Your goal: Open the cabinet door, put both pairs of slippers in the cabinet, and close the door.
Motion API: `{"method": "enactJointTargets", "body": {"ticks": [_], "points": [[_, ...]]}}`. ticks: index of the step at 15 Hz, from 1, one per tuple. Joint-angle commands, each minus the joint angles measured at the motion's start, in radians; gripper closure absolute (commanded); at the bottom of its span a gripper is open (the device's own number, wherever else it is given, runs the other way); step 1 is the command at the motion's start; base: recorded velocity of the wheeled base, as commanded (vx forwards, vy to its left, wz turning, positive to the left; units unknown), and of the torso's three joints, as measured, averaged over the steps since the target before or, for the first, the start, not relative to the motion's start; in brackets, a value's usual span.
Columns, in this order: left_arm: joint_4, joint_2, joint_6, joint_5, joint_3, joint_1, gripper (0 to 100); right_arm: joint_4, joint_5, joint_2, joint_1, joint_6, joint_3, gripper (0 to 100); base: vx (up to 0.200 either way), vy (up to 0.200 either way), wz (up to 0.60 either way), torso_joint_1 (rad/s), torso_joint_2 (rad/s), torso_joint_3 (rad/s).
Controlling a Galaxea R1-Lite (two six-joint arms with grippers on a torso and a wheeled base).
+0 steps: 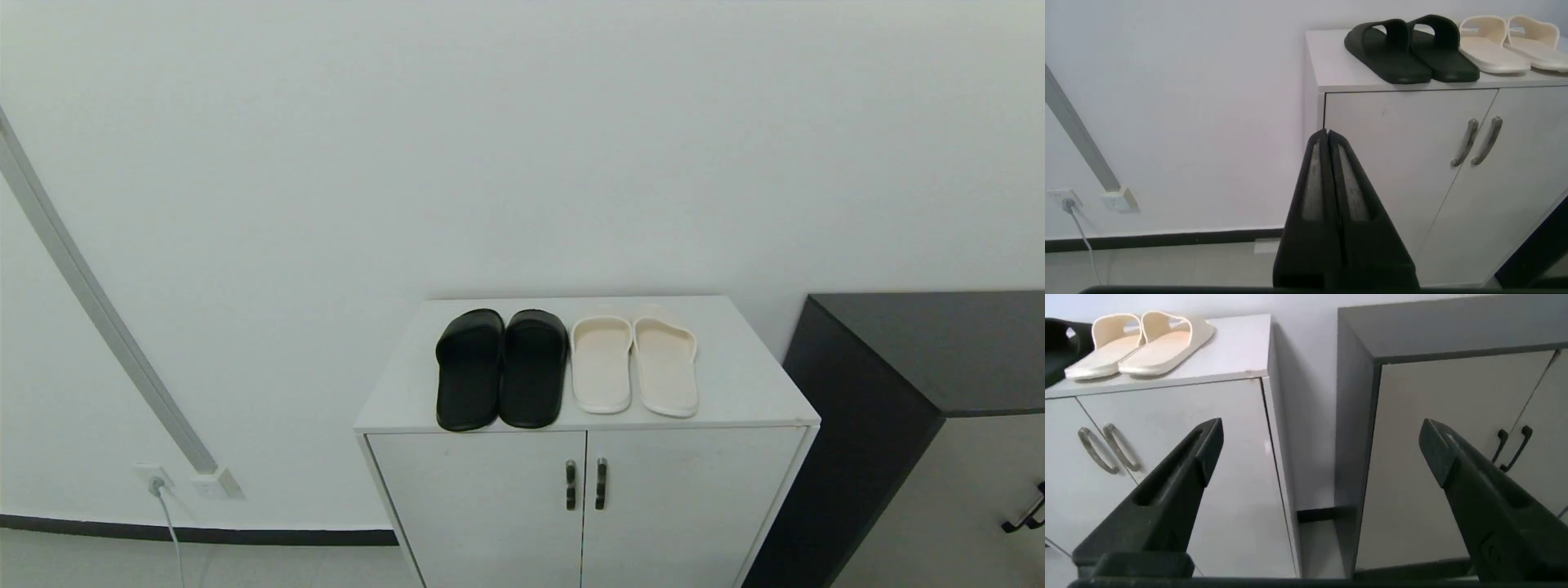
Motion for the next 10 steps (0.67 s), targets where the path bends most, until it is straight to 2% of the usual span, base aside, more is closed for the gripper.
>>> {"method": "enactJointTargets", "body": {"ticks": [1, 2, 3, 5, 7, 10], "points": [[0.000, 0.000, 0.001, 0.000, 0.000, 0.000, 100, 0.037, -0.001, 0.131, 0.021, 0.137, -0.301, 0, 0.000, 0.000, 0.00, 0.000, 0.00, 0.000], [0.000, 0.000, 0.001, 0.000, 0.000, 0.000, 100, 0.117, 0.003, 0.191, 0.035, 0.137, -0.360, 0, 0.000, 0.000, 0.00, 0.000, 0.00, 0.000], [0.000, 0.000, 0.000, 0.000, 0.000, 0.000, 100, 0.179, 0.031, 0.219, 0.040, 0.077, -0.343, 0, 0.000, 0.000, 0.00, 0.000, 0.00, 0.000], [0.000, 0.000, 0.000, 0.000, 0.000, 0.000, 100, 0.175, 0.091, 0.243, 0.040, 0.036, -0.259, 0, 0.000, 0.000, 0.00, 0.000, 0.00, 0.000], [0.000, 0.000, 0.001, -0.003, 0.000, 0.000, 100, 0.077, 0.154, 0.343, 0.041, 0.036, -0.176, 0, 0.000, 0.000, 0.00, 0.000, 0.00, 0.000], [0.000, 0.000, 0.004, -0.003, 0.000, 0.000, 100, -0.054, 0.237, 0.569, 0.053, 0.039, -0.177, 0, 0.000, 0.000, 0.00, 0.000, 0.00, 0.000]]}}
